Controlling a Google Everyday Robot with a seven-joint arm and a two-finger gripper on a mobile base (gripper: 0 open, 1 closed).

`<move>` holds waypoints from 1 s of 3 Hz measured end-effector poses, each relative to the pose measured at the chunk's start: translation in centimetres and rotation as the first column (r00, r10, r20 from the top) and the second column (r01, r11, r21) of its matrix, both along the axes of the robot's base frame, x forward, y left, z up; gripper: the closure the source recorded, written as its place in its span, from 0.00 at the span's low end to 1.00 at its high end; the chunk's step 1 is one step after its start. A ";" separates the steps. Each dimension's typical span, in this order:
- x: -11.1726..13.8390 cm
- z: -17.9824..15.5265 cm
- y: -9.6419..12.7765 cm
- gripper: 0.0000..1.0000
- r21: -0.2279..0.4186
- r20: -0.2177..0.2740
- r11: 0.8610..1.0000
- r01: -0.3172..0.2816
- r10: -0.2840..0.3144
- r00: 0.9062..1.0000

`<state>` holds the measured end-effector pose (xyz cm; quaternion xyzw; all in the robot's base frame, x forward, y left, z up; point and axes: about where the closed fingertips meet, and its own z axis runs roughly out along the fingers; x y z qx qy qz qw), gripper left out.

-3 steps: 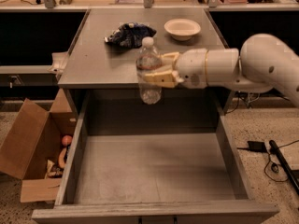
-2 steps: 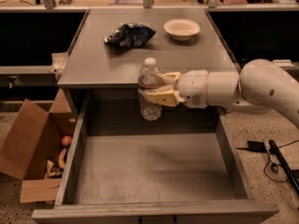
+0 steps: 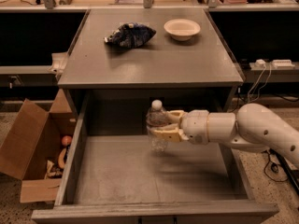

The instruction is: Place water bottle into top drawer

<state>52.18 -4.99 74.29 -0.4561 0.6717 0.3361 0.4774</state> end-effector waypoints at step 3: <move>0.0 -5.9 -0.9 0.82 0.137 -0.030 0.990 0.038 -0.035 0.999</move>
Offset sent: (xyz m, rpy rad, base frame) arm 0.0022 -0.0210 -0.0842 0.2122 0.0389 -0.0646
